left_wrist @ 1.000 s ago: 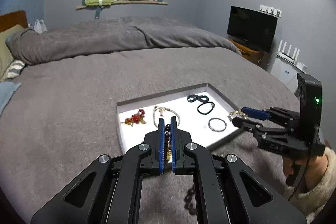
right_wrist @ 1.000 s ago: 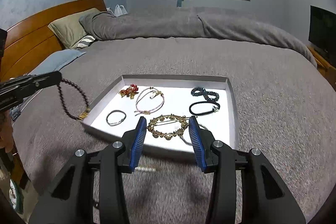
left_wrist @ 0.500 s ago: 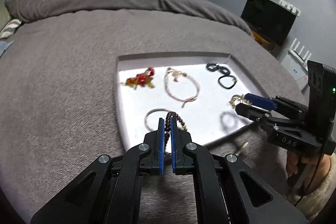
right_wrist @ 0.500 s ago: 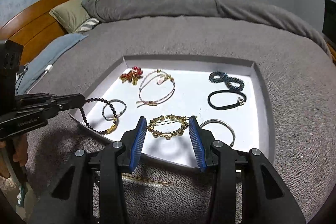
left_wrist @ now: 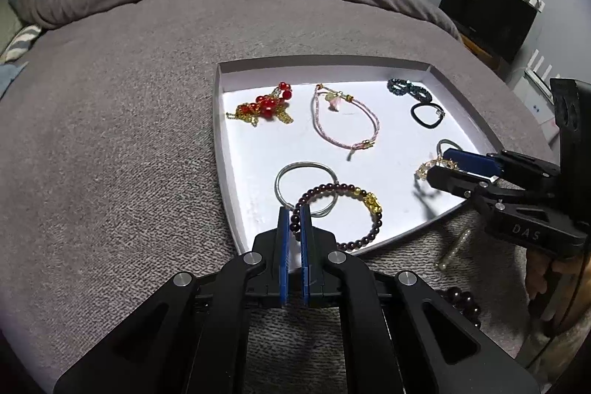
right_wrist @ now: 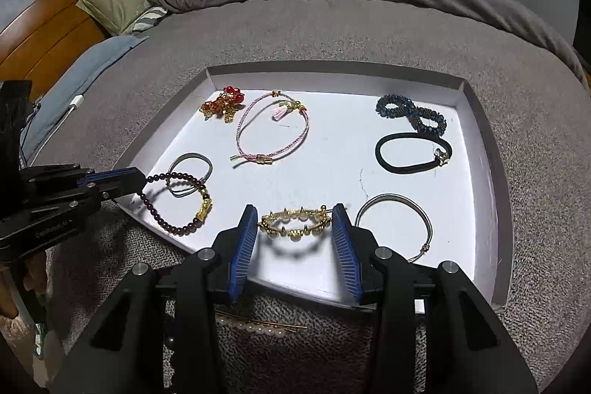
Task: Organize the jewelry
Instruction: 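Carry both items into the tray and open both tools to release them, then withdraw both tools from the tray toward the black bead bracelet and pearl clip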
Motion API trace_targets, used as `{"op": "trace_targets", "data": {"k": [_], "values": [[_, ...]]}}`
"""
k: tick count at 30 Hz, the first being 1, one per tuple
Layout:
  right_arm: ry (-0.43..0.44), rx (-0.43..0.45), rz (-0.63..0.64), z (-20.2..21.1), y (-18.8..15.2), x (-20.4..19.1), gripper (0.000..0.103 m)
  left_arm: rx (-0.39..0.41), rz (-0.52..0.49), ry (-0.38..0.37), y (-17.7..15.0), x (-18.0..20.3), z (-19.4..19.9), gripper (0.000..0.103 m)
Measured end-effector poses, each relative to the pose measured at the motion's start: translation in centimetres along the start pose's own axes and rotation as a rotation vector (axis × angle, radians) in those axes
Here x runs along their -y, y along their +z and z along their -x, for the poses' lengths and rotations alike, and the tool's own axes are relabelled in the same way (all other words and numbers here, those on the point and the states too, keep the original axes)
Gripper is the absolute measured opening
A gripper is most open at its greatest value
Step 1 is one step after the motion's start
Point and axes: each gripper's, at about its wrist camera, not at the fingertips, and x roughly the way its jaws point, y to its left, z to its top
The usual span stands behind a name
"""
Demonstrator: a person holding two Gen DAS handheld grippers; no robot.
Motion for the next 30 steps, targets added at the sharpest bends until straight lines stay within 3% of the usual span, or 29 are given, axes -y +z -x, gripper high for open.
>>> {"op": "trace_targets", "data": {"k": [10, 14, 16, 30], "values": [[0.000, 0.008, -0.015, 0.2, -0.3, 0.5, 0.042, 0.003, -0.007, 0.022, 0.0, 0.1, 0.0, 0.006], [-0.003, 0.012, -0.020, 0.6, -0.4, 0.6, 0.049, 0.004, -0.006, 0.027, 0.0, 0.1, 0.2, 0.007], [-0.003, 0.013, -0.023, 0.8, -0.4, 0.6, 0.051, 0.006, -0.006, 0.027, 0.0, 0.2, 0.4, 0.013], [-0.031, 0.079, -0.048, 5.2, -2.0, 1.0, 0.058, 0.037, -0.013, 0.023, -0.8, 1.0, 2.9, 0.025]]}}
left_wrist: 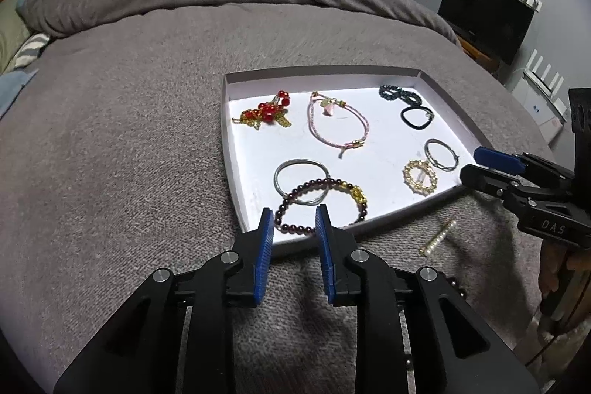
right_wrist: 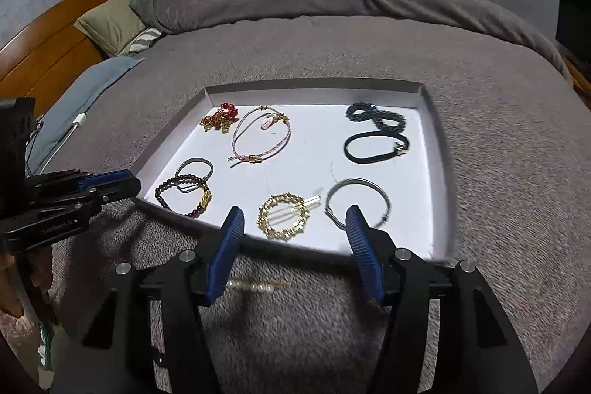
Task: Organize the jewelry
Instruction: 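Withdraw both tools from the tray toward the black bead bracelet and pearl clip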
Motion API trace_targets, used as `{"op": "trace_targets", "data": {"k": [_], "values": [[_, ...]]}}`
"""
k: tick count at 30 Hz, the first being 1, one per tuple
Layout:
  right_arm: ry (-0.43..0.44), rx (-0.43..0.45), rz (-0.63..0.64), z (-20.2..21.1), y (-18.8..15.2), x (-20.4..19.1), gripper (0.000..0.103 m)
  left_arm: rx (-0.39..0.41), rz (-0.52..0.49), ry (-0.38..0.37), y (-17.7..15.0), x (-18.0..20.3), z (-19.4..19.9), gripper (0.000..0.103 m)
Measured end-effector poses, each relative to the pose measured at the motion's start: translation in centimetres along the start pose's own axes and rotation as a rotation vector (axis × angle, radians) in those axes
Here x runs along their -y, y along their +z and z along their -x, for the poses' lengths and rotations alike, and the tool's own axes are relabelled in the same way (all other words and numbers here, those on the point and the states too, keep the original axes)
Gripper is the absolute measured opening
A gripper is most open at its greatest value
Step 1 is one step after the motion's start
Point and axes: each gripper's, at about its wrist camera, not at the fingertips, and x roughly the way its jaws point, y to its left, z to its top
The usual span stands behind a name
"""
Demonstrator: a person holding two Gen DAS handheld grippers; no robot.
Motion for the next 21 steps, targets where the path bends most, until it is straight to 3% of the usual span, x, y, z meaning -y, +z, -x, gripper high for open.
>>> {"op": "trace_targets", "data": {"k": [11, 13, 17, 19, 21], "values": [[-0.049, 0.021, 0.009, 2.8, -2.6, 0.4, 0.058, 0.028, -0.051, 0.042, -1.6, 1.7, 2.7, 0.026], [-0.061, 0.019, 0.013, 3.0, -3.0, 0.4, 0.058, 0.030, -0.065, 0.049, -2.0, 2.1, 3.1, 0.029], [-0.071, 0.014, 0.005, 3.4, -3.9, 0.6, 0.059, 0.046, -0.082, 0.056, -2.9, 2.8, 4.3, 0.046], [-0.075, 0.011, -0.007, 3.6, -4.3, 0.8, 0.067, 0.049, -0.086, 0.055, -3.3, 3.1, 4.7, 0.050], [-0.073, 0.012, -0.018, 3.8, -4.6, 1.0, 0.076, 0.056, -0.095, 0.061, -3.7, 3.5, 5.2, 0.061]]}}
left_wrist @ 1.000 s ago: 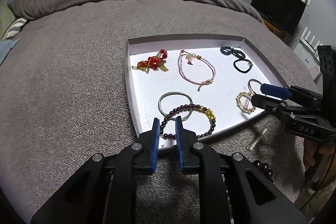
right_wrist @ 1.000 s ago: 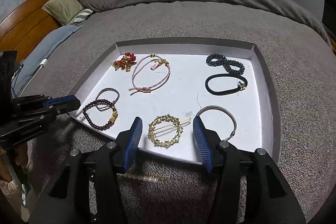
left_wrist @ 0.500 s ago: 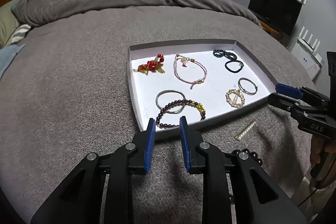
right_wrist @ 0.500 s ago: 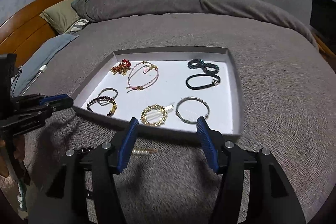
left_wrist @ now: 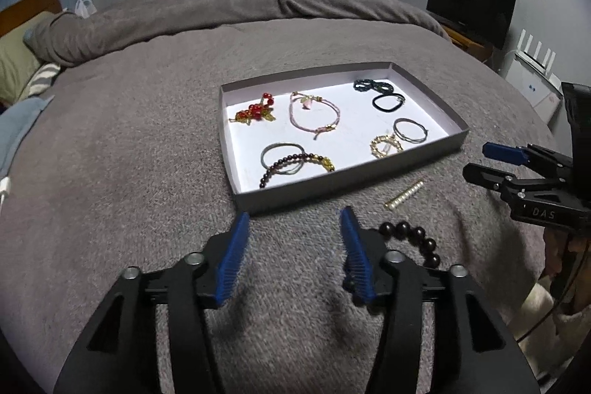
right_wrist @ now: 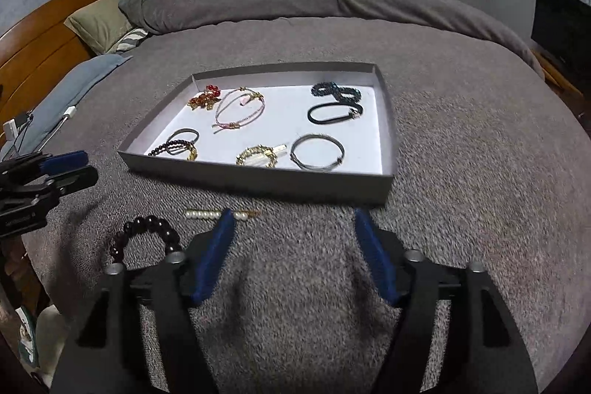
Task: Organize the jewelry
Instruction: 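Withdraw both tools from the tray toward the black bead bracelet and pearl clip, then grasp the large black bead bracelet with the left tool while the right tool grasps the pearl hair clip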
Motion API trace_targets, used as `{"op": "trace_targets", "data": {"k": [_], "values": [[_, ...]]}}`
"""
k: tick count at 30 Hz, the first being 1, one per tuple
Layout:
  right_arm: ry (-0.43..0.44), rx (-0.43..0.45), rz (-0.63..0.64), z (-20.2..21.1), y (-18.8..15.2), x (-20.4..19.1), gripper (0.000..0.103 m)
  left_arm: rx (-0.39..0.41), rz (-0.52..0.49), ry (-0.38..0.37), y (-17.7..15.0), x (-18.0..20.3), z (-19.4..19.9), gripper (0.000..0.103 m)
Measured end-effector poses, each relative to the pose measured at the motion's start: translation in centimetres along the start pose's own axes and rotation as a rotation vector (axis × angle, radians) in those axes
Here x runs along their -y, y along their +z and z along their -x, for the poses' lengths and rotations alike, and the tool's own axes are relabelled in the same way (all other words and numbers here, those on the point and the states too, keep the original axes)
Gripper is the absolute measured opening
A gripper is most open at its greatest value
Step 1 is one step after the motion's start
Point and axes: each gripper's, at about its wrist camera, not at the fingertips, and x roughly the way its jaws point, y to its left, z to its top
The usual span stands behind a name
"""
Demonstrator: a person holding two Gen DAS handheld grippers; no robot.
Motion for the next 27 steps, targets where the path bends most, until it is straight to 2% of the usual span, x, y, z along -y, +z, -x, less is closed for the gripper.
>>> {"op": "trace_targets", "data": {"k": [2, 4, 7, 17, 22, 27], "values": [[0.001, -0.001, -0.004, 0.2, -0.3, 0.1, 0.080, 0.007, -0.008, 0.011, -0.4, 0.3, 0.3, 0.068], [-0.007, 0.003, -0.008, 0.5, -0.5, 0.2, 0.090, 0.008, -0.009, 0.013, -0.7, 0.5, 0.6, 0.071], [-0.025, 0.015, -0.021, 1.0, -1.0, 0.4, 0.097, 0.013, -0.001, 0.012, -1.1, 0.8, 0.8, 0.077], [-0.152, 0.015, -0.027, 1.1, -2.0, 0.9, 0.097, 0.021, 0.009, 0.021, -2.3, 2.1, 0.8, 0.083], [-0.172, 0.021, -0.057, 1.4, -2.0, 1.5, 0.098, 0.021, 0.006, 0.020, -2.5, 2.6, 0.8, 0.085], [-0.233, 0.031, -0.094, 1.5, -1.9, 2.0, 0.098, 0.018, -0.006, 0.025, -2.7, 3.1, 0.6, 0.086]]}}
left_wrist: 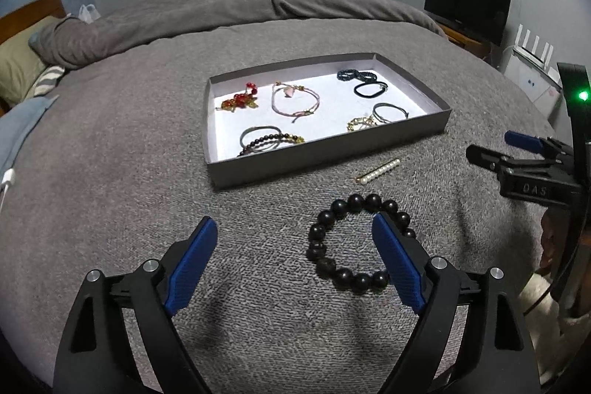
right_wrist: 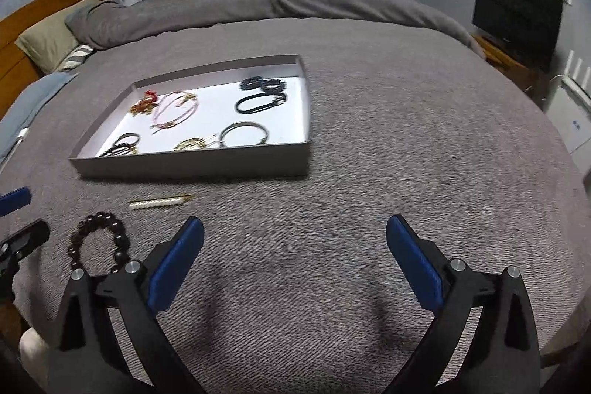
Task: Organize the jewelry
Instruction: 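Grasp the large black bead bracelet with the left tool while the right tool grasps the pearl hair clip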
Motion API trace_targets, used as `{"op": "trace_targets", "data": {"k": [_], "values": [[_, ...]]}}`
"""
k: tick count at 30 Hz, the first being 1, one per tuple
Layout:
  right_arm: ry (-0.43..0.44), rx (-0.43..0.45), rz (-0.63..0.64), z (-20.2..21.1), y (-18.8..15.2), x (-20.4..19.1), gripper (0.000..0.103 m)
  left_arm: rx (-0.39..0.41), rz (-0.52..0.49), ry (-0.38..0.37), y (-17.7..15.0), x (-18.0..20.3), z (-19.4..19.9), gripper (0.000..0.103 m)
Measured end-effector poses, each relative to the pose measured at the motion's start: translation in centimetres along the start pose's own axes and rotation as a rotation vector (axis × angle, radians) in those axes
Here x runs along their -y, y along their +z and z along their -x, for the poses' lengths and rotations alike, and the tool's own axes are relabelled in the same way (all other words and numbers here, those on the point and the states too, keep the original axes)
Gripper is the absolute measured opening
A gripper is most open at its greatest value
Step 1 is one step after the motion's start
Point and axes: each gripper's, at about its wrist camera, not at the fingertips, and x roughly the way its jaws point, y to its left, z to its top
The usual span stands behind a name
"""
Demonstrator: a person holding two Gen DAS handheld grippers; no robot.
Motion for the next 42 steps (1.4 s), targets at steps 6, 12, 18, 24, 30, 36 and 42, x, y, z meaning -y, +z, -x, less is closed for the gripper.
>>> {"op": "trace_targets", "data": {"k": [6, 12, 18, 24, 30, 36, 42], "values": [[-0.007, 0.052, 0.005, 0.4, -0.1, 0.1, 0.098, -0.009, -0.010, 0.008, -0.3, 0.9, -0.5, 0.087], [0.061, -0.001, -0.033, -0.2, -0.3, 0.5, 0.098, -0.014, -0.040, -0.003, -1.0, 2.7, -1.5, 0.087], [0.072, 0.000, -0.024, -0.1, -0.4, 0.5, 0.098, -0.018, -0.068, -0.017, -2.0, 4.2, -3.0, 0.087], [0.088, -0.014, -0.006, -0.5, -0.7, 0.2, 0.098, -0.006, -0.068, -0.011, -2.4, 4.5, -3.6, 0.087], [0.107, -0.022, -0.009, -0.7, -0.8, 0.1, 0.098, -0.017, -0.055, 0.001, -2.1, 3.7, -3.9, 0.079], [0.112, -0.036, 0.003, -1.0, -1.0, -0.5, 0.098, -0.049, -0.040, -0.020, -2.1, 2.7, -4.5, 0.026], [0.161, -0.045, 0.004, -1.4, -1.2, -1.7, 0.098, -0.027, -0.025, -0.016, -1.8, 1.3, -3.9, 0.016]]}}
